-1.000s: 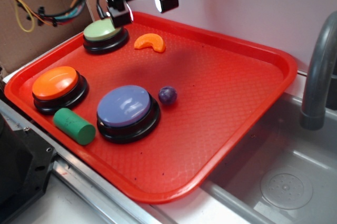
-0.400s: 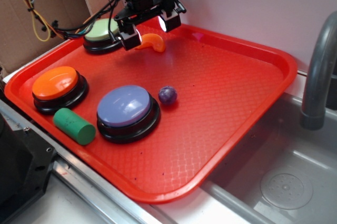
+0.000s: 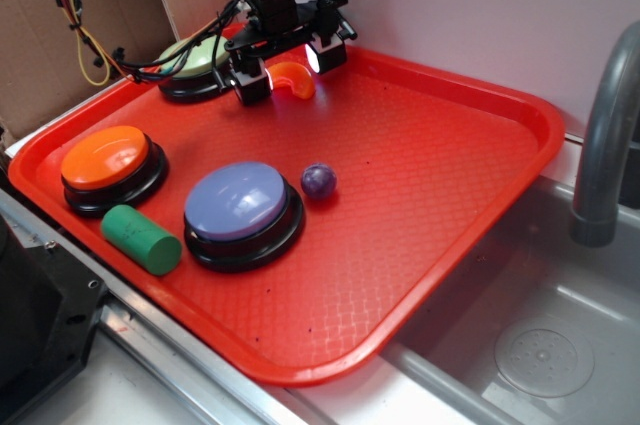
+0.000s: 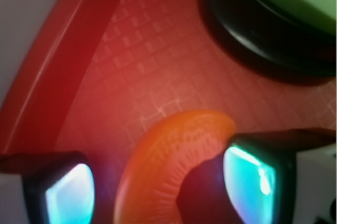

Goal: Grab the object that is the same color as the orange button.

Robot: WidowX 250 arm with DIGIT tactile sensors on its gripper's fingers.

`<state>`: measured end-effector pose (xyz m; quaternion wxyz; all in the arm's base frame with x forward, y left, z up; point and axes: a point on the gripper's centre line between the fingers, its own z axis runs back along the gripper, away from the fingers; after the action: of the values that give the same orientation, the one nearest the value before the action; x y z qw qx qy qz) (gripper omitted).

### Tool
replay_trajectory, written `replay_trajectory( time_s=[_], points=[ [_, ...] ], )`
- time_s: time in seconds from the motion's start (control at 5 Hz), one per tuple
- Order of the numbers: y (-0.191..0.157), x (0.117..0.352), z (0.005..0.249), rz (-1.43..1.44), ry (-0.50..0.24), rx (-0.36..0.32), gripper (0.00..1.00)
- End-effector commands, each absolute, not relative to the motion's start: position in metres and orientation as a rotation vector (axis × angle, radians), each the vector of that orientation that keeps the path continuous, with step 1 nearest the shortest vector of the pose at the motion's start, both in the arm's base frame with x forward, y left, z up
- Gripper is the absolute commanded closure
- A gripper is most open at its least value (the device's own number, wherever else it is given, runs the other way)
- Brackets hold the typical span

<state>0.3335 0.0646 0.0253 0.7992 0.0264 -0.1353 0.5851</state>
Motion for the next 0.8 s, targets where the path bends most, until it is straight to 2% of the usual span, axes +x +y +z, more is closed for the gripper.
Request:
replay_trajectory(
  time_s=[0.0,0.2,0.6],
  points=[
    [0.0809,0.3307,0.0364,1.296,-0.316,0.04,0.56],
    [0.082,0.3296,0.0352,1.315,-0.305,0.032,1.0],
    [0.0812,0.3282,0.0352,1.341,-0.308,0.053,1.0]
  ],
)
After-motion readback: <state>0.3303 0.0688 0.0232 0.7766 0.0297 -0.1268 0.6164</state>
